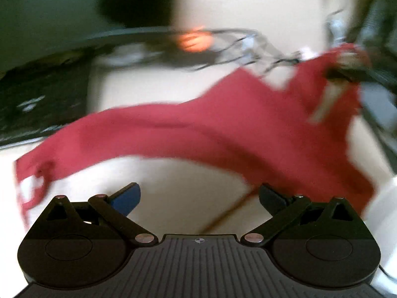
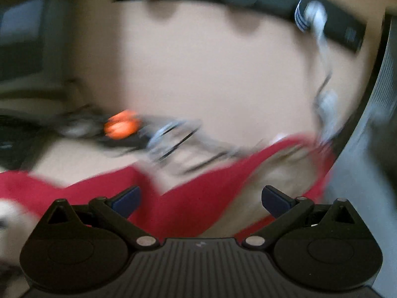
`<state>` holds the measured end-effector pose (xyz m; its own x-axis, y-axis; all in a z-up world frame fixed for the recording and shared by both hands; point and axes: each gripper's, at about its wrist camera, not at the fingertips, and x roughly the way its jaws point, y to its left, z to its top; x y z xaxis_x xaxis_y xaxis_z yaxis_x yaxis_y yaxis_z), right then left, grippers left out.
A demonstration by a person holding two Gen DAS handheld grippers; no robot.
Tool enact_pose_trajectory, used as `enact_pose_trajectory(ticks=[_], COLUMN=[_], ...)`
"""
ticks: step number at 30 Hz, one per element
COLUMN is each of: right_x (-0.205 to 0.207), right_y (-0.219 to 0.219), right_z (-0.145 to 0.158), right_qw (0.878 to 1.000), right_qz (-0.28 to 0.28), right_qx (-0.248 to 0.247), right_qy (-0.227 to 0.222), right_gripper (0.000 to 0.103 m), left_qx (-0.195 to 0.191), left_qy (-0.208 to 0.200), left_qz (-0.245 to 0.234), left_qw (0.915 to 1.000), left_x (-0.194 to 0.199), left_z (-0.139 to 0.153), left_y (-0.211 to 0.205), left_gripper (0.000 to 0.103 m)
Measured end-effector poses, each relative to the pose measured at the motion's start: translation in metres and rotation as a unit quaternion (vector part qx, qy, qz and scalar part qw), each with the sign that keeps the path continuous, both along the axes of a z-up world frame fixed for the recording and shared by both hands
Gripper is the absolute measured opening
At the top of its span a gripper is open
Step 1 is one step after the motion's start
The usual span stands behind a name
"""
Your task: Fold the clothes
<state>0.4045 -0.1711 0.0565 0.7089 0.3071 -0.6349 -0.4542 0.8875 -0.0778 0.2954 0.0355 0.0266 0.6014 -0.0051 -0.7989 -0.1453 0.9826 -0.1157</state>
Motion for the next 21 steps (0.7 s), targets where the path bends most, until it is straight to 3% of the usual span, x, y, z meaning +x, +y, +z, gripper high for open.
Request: enact_pose_trajectory(ticks=[3, 9, 12, 16, 21], right_x=[-0.056, -0.134, -0.148, -0.156, -0.170], right_y=[0.010, 0.047, 0.057, 0.054, 0.060], right_z=[-0.025, -0.071, -0.077, -0.064, -0.062], right_qw=[0.998, 0.990, 0.993, 0.995, 0.994], right_qz=[0.028, 0.055, 0.055, 0.028, 0.008], right_qx=[0.040, 0.057, 0.038, 0.059, 0.076], right_qy=[0.040, 0.113, 0.097, 0.077, 0.085], right_gripper=[0.103, 0.103, 0.103, 0.103, 0.103], left_qx=[0.008, 0.015, 0.015, 0.018, 0.052], left_qy=[0.029, 0.021, 0.005, -0.015, -0.035], left_qz=[0.019, 0.025, 0.026, 0.018, 0.007], left_qw=[0.9994, 0.9994, 0.9995, 0.9996, 0.9980], left_x=[-0.003, -0.021, -0.038, -0.076, -0.125], left_z=[-0.009, 0.000, 0.015, 0.039, 0.061], left_y=[0.016, 0.012, 0.009, 0.005, 0.001], left_gripper=[0.103, 0.103, 0.103, 0.103, 0.103])
